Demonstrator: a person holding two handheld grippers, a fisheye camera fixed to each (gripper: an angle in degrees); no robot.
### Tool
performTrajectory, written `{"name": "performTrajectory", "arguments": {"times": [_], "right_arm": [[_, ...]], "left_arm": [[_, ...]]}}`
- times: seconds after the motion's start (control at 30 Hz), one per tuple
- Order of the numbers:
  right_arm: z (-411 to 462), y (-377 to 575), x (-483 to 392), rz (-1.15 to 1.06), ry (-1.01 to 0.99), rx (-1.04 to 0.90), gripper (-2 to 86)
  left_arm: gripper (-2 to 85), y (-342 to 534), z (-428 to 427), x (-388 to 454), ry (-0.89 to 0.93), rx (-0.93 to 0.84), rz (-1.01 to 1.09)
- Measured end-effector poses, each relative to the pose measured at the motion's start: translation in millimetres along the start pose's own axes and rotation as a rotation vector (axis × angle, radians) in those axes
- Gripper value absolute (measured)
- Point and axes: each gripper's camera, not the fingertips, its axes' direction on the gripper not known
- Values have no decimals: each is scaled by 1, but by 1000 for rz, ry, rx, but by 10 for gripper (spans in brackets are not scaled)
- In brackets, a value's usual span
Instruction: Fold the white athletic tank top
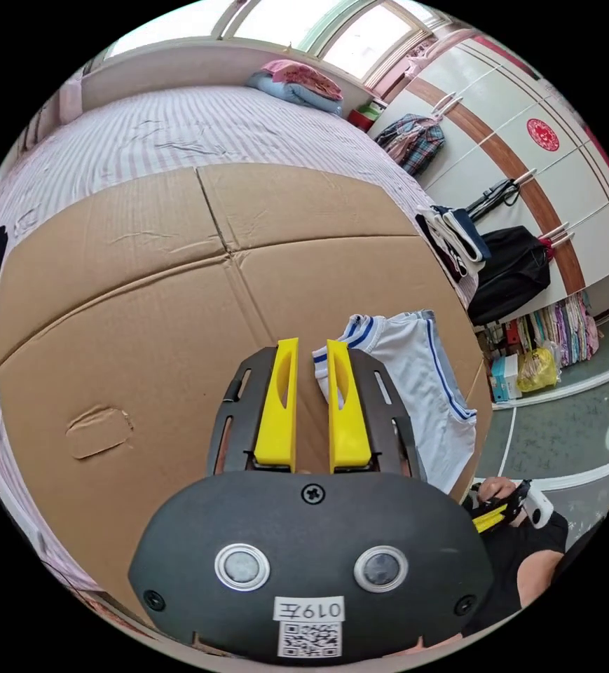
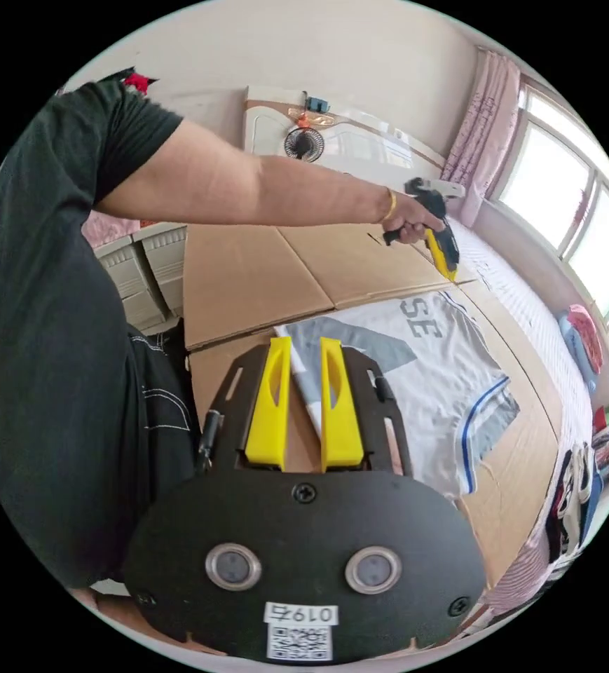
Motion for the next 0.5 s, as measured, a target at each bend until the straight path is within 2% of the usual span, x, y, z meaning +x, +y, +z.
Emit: {"name": "performTrajectory", "arguments": {"times": [0.13, 0.27, 0.5], "right_arm": [[-55, 39, 118, 341, 6, 49, 30], [-87, 84, 237, 671, -58, 65, 31], [-80, 93, 365, 767, -162, -43, 58]], "left_arm": [[39, 36, -25, 19, -67, 116, -18], [42, 88, -15, 95, 6, 100, 214], [53, 172, 25, 178, -38, 98, 334]]}}
